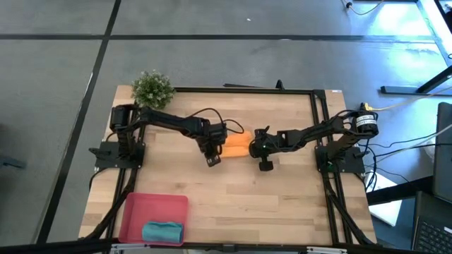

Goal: Roll microfiber towels into tight, uniform cylinder then place into a basket
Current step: Roll the orange microfiber towel

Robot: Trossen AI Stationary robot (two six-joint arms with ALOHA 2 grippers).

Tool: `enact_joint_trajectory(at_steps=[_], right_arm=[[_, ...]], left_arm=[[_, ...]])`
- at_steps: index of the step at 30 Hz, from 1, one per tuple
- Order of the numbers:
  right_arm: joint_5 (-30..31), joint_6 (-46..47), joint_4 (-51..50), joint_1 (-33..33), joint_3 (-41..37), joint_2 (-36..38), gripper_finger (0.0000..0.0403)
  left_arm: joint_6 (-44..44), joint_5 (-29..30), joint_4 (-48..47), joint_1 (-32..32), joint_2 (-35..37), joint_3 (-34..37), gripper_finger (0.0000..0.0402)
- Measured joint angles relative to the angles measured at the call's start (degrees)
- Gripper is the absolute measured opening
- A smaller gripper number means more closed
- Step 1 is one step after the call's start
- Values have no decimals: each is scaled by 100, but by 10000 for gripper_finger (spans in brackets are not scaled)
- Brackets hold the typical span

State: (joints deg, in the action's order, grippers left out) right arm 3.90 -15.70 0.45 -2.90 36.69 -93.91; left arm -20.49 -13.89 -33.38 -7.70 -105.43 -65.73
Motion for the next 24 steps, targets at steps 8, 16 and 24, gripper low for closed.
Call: enact_joint_trajectory(at_steps=[8, 16, 24], right_arm=[[-95, 0, 2, -2, 0, 0, 12], [-105, 1, 2, -2, 0, 0, 12], [-162, 2, 0, -4, 0, 0, 12]], left_arm=[[1, -51, 76, -79, -2, 2, 0], [-2, 112, 314, -229, 15, 2, 0], [2, -256, 316, -396, 15, 2, 0]])
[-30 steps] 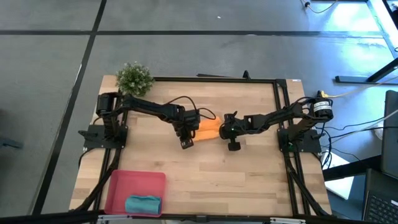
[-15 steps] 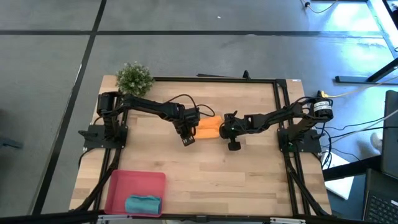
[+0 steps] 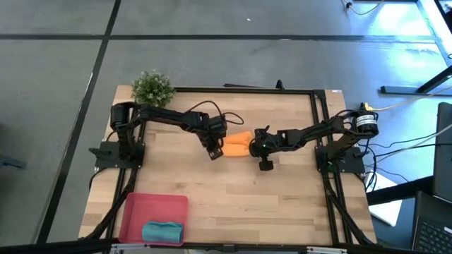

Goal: Roll microfiber towels into tight, uniform cylinder then place into a basket
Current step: Roll the orange microfiber towel

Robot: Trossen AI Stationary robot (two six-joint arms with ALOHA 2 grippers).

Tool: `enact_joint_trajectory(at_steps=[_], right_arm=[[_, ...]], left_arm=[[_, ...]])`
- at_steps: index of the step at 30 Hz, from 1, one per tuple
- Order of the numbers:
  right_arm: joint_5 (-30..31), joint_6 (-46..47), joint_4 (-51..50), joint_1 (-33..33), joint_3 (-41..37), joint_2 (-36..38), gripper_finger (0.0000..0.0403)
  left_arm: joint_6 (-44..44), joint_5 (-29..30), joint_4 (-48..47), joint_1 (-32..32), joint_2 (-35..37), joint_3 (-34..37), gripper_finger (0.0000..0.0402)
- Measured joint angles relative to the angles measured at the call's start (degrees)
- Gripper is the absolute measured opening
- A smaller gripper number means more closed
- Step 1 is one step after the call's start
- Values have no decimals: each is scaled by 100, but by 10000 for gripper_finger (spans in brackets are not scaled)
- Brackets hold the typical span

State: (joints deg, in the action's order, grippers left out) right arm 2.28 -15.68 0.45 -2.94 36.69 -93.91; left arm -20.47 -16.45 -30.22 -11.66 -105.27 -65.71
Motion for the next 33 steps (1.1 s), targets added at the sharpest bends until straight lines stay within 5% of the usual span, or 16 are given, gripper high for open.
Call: enact_joint_trajectory(at_steps=[5, 12, 23, 26, 30, 33], right_arm=[[-45, 0, 0, 2, 0, 4, 12], [-87, 36, 4, 7, -2, 4, 13], [-79, 199, 59, 9, -4, 0, 144], [-68, 310, 45, 9, 10, 0, 121], [-39, 192, -329, 4, 238, -10, 26], [-144, 37, -801, 4, 509, -22, 19]], left_arm=[[1, -449, -233, 165, 0, 0, 0], [-4, -317, -279, 361, -52, -2, 0], [-13, -164, -277, 361, -52, -2, 0], [-2, -161, -277, 361, -52, -2, 0], [-4, -49, -275, 363, -52, -2, 0], [-7, 75, -265, 363, -54, -2, 0]])
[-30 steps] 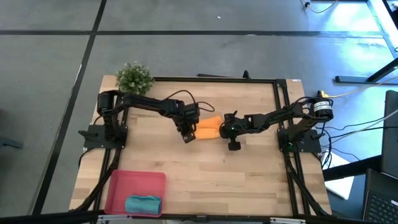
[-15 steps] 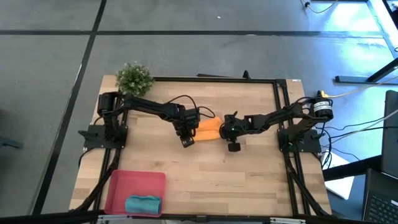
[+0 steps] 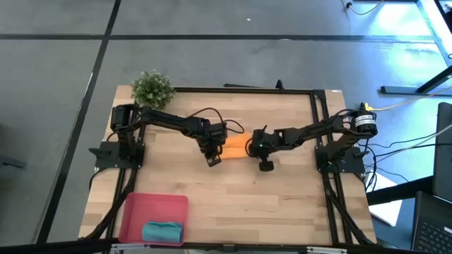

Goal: Roll microfiber towels into tight, uniform cylinder then place into a basket
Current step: Roll the orange microfiber towel

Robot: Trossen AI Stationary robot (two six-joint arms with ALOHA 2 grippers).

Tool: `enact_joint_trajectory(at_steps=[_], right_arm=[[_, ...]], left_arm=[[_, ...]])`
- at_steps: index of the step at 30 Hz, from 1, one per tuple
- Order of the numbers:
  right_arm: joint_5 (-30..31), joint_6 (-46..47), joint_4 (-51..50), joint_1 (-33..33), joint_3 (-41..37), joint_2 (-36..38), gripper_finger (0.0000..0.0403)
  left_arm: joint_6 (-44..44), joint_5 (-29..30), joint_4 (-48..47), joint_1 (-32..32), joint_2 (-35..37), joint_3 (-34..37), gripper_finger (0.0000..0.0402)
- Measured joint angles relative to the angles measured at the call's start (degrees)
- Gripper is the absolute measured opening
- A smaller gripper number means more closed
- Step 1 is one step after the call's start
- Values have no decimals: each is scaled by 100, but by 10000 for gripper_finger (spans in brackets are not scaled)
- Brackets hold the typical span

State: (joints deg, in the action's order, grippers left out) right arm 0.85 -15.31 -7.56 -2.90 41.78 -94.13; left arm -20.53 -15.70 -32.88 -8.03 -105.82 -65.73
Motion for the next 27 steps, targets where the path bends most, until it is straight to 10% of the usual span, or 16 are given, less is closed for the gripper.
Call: enact_joint_trajectory(at_steps=[27], right_arm=[[-3457, -15, -1868, -1550, 1281, -246, 11]], left_arm=[[9, 10, 15, 249, -138, 0, 0]])
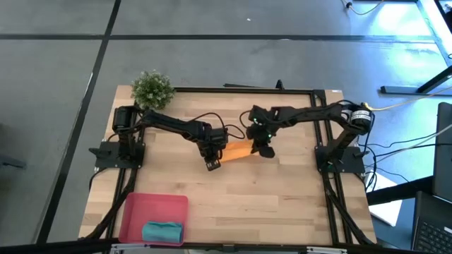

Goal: Roll microfiber towels into tight, uniform cylinder then place into a basket
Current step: Roll the orange microfiber towel

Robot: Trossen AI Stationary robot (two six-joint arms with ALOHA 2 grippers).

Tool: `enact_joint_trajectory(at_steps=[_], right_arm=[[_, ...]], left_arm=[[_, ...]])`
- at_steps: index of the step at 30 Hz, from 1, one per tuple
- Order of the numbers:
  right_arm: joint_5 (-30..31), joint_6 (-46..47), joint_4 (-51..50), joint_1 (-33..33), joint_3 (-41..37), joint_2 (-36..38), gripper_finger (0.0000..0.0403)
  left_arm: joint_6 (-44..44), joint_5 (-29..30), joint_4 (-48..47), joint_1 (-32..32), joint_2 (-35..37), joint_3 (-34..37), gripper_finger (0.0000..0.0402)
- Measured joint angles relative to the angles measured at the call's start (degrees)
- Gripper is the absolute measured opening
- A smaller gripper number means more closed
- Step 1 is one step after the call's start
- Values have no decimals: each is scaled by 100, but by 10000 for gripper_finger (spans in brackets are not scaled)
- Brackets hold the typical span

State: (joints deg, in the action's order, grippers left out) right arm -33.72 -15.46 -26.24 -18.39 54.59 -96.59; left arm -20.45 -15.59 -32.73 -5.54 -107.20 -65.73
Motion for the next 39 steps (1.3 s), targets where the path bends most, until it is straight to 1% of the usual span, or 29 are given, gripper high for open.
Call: enact_joint_trajectory(at_steps=[2, 6, 9, 14, 19, 21, 24, 26, 28, 33, 39], right_arm=[[-26, 34, -2, -118, 6, -94, 11], [-377, 278, -4, -346, 222, -303, 11], [-525, 282, -70, -466, 421, -529, 11], [-561, 137, -481, -587, 806, -1029, 11], [-561, -149, -1200, -648, 1343, -1375, 11], [-559, -306, -1492, -647, 1524, -1404, 11], [-563, -427, -1846, -645, 1694, -1399, 11], [-563, -418, -2009, -647, 1769, -1399, 11], [-600, -323, -2008, -662, 1814, -1399, 11], [-1077, -84, -1989, -759, 1829, -1399, 12], [-1098, 23, -1908, -787, 1829, -1406, 12]], left_arm=[[0, 0, 29, 0, 0, 0, 0], [0, -2, 18, 0, 0, 0, 0], [0, -2, 13, 7, 0, 2, 0], [2, -17, 13, 9, 0, 2, 0], [4, -35, 17, 9, 0, 2, 0], [4, -18, 18, 10, 0, 2, 0], [4, 210, 20, 35, 2, 2, 0], [7, 258, 26, 37, 2, 2, 0], [7, 262, 30, 37, -8, 2, 0], [20, 181, 144, 35, -265, -30, 0], [146, 104, 239, 35, -435, -37, 0]])
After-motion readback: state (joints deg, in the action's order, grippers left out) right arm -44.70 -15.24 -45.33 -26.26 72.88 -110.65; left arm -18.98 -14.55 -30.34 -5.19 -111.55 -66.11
